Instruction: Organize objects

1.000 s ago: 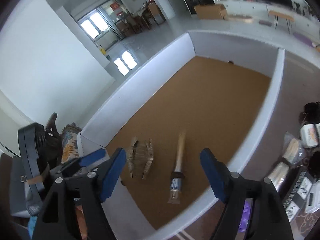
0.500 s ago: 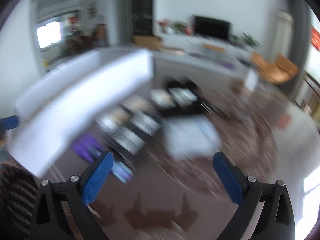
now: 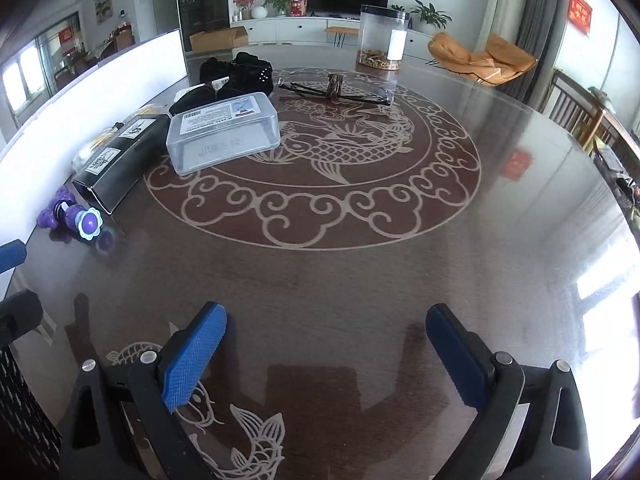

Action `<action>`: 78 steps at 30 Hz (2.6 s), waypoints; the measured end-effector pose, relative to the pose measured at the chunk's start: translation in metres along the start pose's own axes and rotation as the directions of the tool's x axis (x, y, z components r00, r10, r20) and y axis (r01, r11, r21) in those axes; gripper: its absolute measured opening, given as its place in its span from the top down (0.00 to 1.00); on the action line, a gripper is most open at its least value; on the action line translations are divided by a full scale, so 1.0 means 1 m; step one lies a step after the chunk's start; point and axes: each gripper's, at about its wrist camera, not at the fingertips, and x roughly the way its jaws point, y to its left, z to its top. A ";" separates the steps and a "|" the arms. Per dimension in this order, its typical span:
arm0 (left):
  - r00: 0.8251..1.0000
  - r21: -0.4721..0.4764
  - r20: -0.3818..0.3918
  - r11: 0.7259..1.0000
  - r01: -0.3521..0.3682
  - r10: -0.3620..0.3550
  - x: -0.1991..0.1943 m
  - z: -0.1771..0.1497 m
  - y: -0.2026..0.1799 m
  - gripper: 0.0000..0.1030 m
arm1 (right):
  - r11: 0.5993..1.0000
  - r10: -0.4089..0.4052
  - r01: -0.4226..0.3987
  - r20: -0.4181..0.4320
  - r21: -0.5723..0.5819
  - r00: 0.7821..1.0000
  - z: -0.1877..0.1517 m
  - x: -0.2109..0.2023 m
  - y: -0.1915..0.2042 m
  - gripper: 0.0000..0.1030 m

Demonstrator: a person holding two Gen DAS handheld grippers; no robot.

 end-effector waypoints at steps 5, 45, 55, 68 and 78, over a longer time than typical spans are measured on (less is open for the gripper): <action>1.000 -0.060 -0.023 0.998 0.011 -0.012 0.010 -0.005 0.012 0.08 | 0.999 0.020 -0.020 -0.002 0.040 1.000 -0.004 0.002 -0.007 0.00; 0.999 -0.187 -0.037 0.982 -0.021 0.014 0.017 -0.009 0.034 0.08 | 0.999 0.005 -0.006 0.022 0.050 1.000 -0.007 -0.003 -0.005 0.00; 0.999 -0.224 -0.031 0.974 -0.014 0.007 0.016 -0.011 0.042 0.08 | 0.994 0.076 -0.081 0.065 0.079 0.995 0.072 0.012 0.015 0.00; 1.000 -0.267 -0.016 0.964 -0.007 0.003 0.016 -0.011 0.051 0.08 | 0.994 0.014 -0.006 -0.072 0.111 0.997 0.162 0.088 0.065 0.00; 1.000 -0.262 -0.017 0.965 0.000 -0.004 0.020 -0.008 0.049 0.08 | 0.999 0.027 -0.026 -0.033 0.021 0.999 0.114 0.071 0.039 0.16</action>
